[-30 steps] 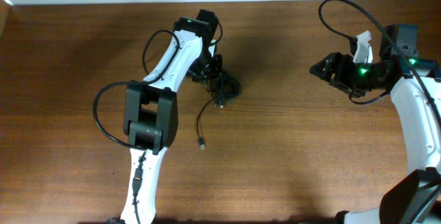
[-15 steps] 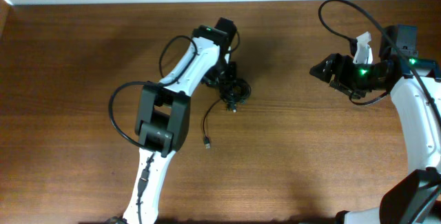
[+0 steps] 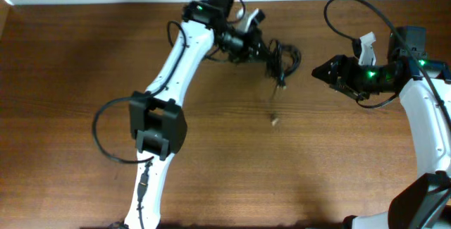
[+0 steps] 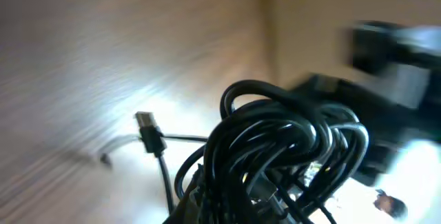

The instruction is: Untangle cables

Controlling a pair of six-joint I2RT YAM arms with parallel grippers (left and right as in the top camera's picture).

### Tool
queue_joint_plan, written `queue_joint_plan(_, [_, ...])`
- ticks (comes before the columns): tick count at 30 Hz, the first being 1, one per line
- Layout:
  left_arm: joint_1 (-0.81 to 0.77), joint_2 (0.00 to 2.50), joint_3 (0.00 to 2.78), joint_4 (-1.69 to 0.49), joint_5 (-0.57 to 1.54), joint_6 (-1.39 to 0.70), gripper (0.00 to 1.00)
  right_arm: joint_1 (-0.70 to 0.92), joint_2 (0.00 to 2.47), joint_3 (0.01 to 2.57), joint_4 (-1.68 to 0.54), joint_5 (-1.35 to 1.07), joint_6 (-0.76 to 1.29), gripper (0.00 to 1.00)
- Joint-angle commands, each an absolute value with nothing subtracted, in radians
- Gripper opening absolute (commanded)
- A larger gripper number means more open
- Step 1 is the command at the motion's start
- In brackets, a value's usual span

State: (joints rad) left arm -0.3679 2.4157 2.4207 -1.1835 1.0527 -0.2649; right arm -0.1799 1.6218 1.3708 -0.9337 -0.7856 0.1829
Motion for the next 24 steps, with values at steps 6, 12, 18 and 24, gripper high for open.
queue_joint_plan(6, [-0.342,2.354,2.497,-1.090,1.567,-0.245,0.00,-0.122,1.624,1.367,-0.727,-1.239,0.161,0.72])
queue_joint_plan(12, [-0.332,2.354,2.497,-1.051,1.444,-0.128,0.00,-0.140,1.622,1.377,-0.691,-1.202,0.199,0.64])
queue_joint_plan(18, [-0.382,2.354,2.497,-1.288,0.579,-0.041,0.00,-0.116,1.588,1.567,-0.907,-0.696,0.187,0.67])
queue_joint_plan(24, [-0.465,2.331,2.497,-1.304,0.533,0.021,0.00,0.030,1.602,1.605,-0.928,-0.452,0.187,0.56])
